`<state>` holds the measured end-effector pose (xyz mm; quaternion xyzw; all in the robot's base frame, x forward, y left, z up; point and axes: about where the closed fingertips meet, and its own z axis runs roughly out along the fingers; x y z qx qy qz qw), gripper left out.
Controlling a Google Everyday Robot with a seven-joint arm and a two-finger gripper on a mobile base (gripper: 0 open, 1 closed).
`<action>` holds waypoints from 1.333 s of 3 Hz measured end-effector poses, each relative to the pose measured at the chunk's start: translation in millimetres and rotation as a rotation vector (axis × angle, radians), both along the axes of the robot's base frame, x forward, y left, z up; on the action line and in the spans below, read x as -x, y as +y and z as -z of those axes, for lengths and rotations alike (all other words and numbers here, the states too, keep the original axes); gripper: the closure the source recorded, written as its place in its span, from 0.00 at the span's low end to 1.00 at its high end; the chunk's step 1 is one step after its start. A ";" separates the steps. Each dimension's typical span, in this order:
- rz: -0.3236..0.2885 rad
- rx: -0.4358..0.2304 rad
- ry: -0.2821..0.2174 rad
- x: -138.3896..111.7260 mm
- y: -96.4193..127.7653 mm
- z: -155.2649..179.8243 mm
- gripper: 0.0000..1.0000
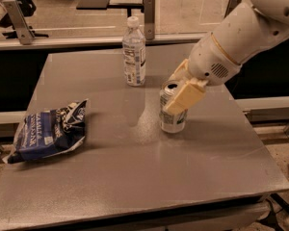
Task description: Move 7up can near blue plastic bottle
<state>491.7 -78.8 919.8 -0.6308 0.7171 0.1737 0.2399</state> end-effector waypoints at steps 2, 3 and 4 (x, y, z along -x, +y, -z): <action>0.072 -0.076 -0.028 -82.2 23.2 -23.1 1.00; 0.081 -0.100 -0.039 -107.7 32.2 -22.7 1.00; 0.092 -0.095 -0.029 -127.8 32.3 -10.6 1.00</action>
Offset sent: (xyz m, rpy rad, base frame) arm 0.1102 0.0282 0.0341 0.1110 -0.0394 -0.1018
